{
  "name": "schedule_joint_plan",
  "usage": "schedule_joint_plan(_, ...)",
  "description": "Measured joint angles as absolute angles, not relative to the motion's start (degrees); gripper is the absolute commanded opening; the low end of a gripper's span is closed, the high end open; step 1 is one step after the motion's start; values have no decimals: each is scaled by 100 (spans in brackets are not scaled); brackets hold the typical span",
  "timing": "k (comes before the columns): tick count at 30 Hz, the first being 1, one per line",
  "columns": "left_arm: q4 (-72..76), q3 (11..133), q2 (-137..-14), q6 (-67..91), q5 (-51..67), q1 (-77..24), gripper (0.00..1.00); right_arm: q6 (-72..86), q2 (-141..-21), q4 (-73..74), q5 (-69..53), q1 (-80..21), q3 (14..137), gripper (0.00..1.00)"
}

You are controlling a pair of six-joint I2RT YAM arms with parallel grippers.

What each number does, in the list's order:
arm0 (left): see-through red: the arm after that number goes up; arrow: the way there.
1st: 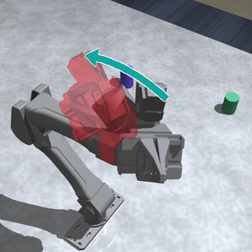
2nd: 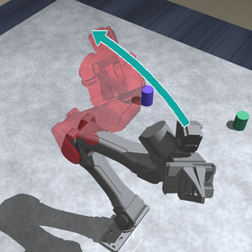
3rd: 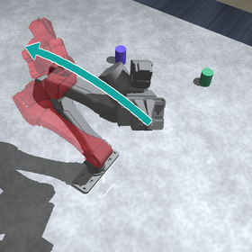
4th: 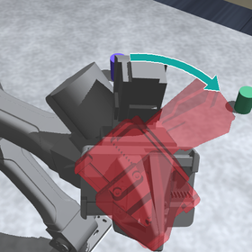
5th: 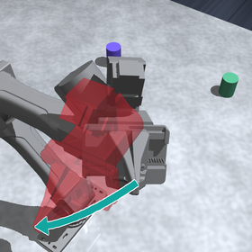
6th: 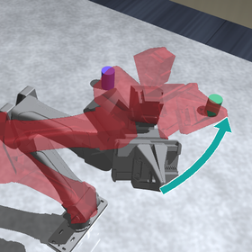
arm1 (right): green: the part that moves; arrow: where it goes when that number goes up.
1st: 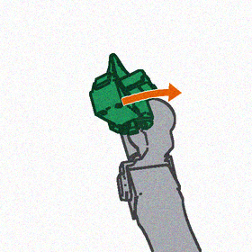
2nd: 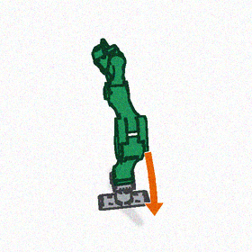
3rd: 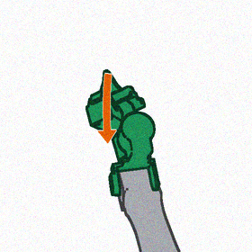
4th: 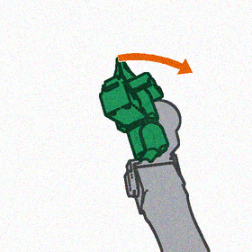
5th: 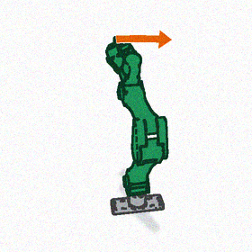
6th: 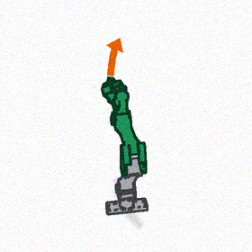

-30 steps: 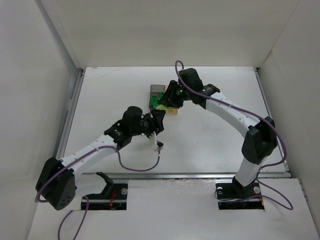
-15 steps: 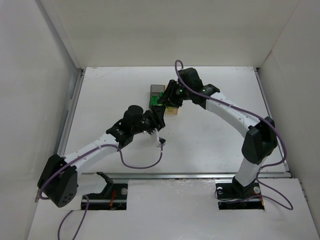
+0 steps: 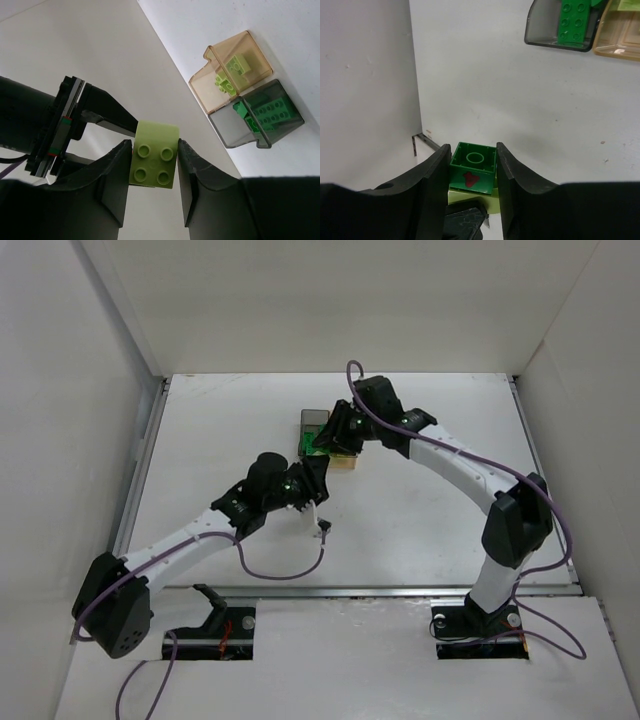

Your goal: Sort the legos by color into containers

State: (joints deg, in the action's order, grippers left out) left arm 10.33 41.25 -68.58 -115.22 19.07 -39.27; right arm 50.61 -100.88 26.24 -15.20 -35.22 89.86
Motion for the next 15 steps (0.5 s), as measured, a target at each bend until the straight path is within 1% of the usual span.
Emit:
schedule_joint_plan(8,399,3771,-5824,-11476,1977,-3927,0,5015,-10694,2539,-1111,-3413,9762,0)
schedule_joint_plan(14,163,3662,-5693,-11089,1942,-3927,0,4895,-11432,2547,-589,-3382,10377,0)
schedule_joint_plan(15,148,3653,-5693,-10993,1920,-3927,0,4864,-11561,2569,-515,-3382,10486,4)
